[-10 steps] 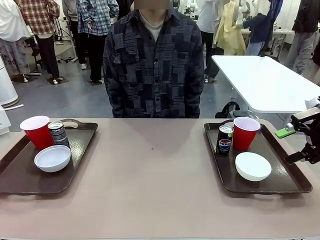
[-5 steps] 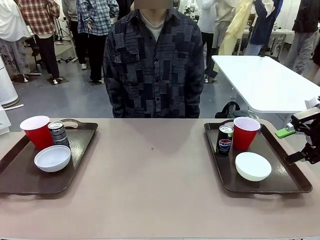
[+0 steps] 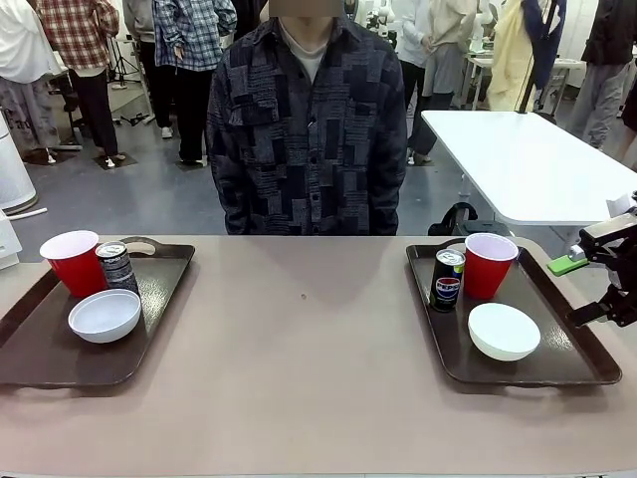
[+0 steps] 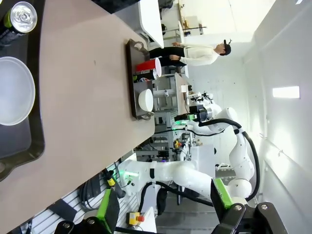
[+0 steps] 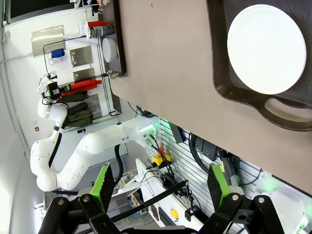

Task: Prepare tableware on both trays.
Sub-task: Pick up a Picnic Bowl from the table and place it on a Handle tray.

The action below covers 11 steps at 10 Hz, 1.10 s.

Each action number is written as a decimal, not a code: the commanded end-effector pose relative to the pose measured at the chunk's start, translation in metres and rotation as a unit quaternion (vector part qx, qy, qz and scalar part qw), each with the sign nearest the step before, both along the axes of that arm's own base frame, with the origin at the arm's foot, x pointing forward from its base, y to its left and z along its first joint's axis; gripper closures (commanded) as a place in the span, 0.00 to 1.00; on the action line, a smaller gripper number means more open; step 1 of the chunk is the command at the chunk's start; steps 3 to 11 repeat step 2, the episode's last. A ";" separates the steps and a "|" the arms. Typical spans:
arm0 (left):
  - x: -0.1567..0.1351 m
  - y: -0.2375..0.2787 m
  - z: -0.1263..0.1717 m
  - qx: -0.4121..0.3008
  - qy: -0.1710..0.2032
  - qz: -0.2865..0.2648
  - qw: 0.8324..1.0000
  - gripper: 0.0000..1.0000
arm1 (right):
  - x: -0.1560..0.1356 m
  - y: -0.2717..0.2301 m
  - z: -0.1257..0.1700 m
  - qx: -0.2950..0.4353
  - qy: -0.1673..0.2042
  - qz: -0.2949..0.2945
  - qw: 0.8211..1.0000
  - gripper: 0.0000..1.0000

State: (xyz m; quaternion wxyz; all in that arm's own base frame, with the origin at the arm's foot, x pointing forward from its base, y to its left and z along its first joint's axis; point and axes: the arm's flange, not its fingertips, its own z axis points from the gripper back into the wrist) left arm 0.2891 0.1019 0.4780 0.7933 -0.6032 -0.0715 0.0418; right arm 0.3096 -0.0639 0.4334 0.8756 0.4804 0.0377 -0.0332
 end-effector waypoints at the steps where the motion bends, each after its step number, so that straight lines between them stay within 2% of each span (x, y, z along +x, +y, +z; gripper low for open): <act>1: 0.001 0.000 0.001 -0.009 -0.015 -0.001 1.000 0.00 | 0.000 -0.001 0.000 0.002 0.001 0.000 1.000 0.00; 11: 0.001 0.000 0.001 -0.009 -0.015 -0.001 1.000 0.00 | 0.000 -0.001 0.000 0.002 0.001 0.000 1.000 0.00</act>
